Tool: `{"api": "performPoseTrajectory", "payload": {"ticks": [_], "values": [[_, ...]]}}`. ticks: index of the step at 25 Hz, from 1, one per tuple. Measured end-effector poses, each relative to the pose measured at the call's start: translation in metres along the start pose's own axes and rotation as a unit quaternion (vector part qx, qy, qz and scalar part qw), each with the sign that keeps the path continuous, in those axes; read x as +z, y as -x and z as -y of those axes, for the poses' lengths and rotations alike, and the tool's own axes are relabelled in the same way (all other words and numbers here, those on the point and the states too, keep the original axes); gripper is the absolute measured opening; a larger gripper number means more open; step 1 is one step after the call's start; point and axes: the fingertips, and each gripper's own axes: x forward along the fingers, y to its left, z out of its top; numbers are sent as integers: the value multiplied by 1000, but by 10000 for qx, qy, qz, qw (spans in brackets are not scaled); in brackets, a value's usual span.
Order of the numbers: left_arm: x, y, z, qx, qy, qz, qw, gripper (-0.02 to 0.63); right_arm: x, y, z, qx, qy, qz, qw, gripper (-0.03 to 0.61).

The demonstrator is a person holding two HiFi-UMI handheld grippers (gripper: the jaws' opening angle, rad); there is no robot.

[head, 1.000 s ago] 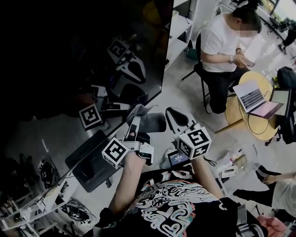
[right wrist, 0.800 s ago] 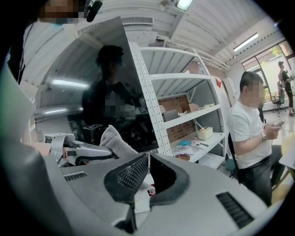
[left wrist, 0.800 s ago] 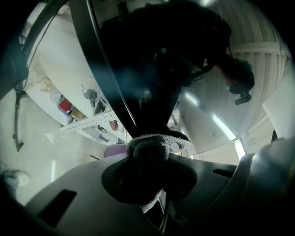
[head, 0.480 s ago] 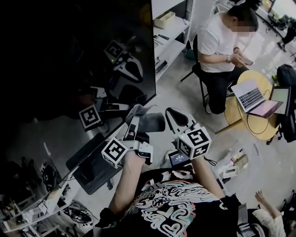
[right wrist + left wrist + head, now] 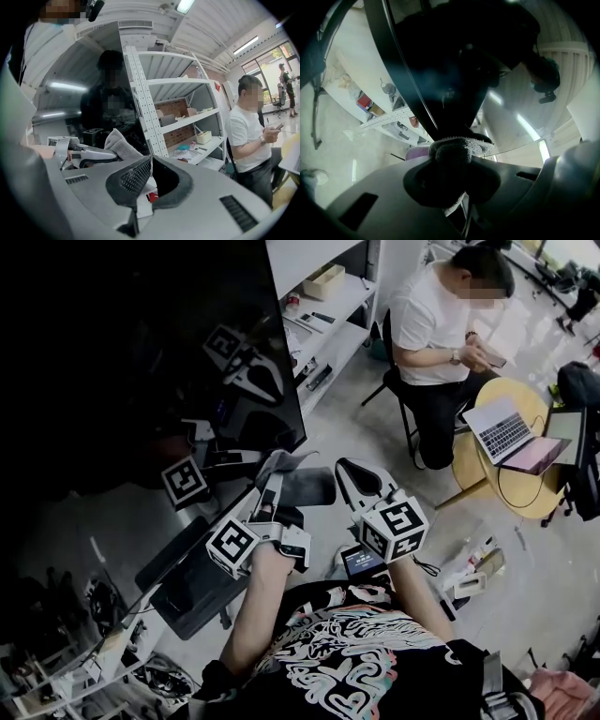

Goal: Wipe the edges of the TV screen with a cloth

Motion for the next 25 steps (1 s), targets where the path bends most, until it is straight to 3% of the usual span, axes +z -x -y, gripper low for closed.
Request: {"api": "performPoseTrajectory", "payload": {"ticks": [3,25], "values": [[-6,-9,8,-180,120,-16,9998,75,1,5,11,-73,-27,10,10000,35],[-19,-33,14,-327,104,-179,9993,75,0,20,32,-302,-115,65,9995,35]]}}
